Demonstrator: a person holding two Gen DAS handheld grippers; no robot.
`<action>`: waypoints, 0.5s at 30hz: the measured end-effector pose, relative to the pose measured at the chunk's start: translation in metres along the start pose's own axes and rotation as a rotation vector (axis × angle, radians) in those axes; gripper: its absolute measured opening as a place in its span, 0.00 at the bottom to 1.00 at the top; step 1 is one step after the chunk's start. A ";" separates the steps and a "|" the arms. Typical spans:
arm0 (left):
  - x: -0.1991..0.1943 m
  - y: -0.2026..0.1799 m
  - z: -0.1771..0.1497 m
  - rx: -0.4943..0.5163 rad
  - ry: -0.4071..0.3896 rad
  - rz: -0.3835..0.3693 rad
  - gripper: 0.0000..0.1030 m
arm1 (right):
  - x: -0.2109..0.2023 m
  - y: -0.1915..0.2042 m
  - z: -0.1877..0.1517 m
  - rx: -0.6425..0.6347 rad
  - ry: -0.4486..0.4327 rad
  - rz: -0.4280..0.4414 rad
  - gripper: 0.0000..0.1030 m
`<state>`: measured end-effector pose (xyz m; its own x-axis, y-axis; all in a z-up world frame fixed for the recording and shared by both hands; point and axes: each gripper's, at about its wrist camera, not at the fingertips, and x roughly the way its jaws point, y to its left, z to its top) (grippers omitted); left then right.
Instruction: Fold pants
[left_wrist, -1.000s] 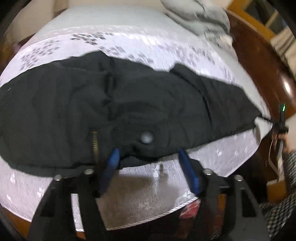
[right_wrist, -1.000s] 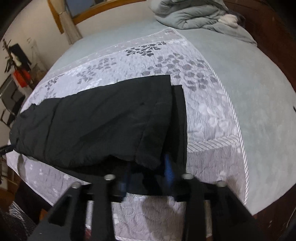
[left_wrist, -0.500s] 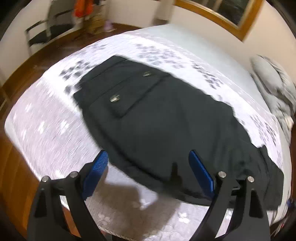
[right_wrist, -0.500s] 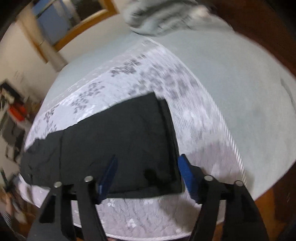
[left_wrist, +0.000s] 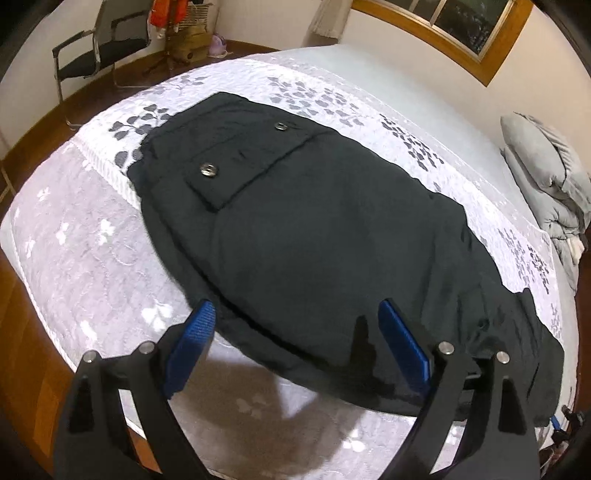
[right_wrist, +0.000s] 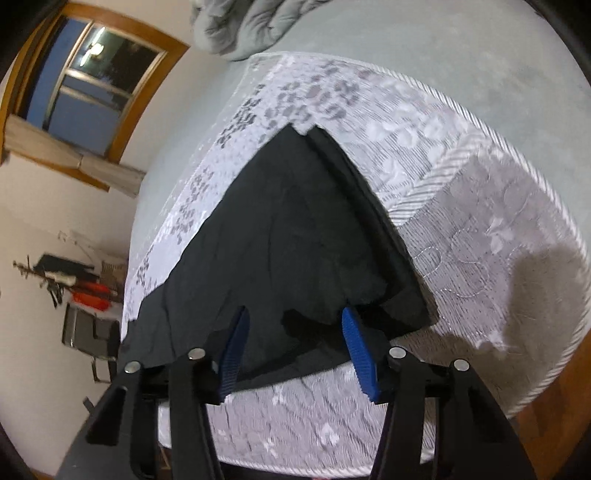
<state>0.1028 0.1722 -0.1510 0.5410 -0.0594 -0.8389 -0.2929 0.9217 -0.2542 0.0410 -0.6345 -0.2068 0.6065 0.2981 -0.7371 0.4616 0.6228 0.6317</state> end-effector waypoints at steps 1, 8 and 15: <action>0.000 -0.001 -0.001 0.000 0.003 -0.005 0.88 | 0.003 -0.002 0.001 0.016 -0.006 0.005 0.52; 0.004 -0.010 -0.005 0.013 0.037 -0.005 0.89 | 0.010 -0.008 -0.002 0.087 0.004 -0.010 0.52; 0.009 -0.017 -0.008 0.013 0.053 -0.020 0.89 | 0.018 -0.017 -0.005 0.139 0.009 0.019 0.52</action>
<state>0.1059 0.1528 -0.1580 0.5038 -0.0978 -0.8583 -0.2718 0.9251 -0.2650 0.0403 -0.6361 -0.2318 0.6102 0.3160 -0.7265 0.5355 0.5113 0.6722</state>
